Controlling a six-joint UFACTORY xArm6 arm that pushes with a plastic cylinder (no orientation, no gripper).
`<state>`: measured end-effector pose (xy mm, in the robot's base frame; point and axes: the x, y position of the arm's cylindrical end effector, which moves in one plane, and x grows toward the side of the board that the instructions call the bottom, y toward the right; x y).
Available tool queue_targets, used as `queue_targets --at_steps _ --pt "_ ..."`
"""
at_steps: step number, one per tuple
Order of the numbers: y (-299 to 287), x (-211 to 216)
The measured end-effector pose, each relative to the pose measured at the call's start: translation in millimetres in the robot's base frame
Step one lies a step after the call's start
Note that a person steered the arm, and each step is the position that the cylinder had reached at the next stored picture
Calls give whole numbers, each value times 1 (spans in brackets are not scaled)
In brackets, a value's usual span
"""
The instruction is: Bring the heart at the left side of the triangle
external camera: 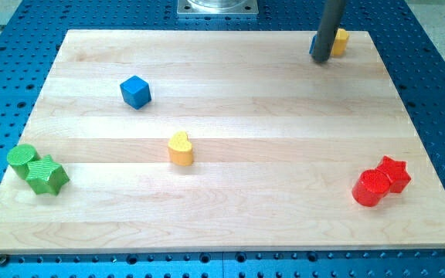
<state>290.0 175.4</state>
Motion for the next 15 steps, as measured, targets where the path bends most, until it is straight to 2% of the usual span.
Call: queue_targets --at_steps 1,2,3,6,7,8,9,10,11,12,13,15 --pt "-21 148" --pt "-117 250" --pt "-217 259" --pt "-228 87" --pt "-233 100" --pt "-274 82" --pt "-225 26" --pt "-193 -6" --pt "-238 21" --pt "-236 -22" --pt "-208 -39" --pt "-44 -20"
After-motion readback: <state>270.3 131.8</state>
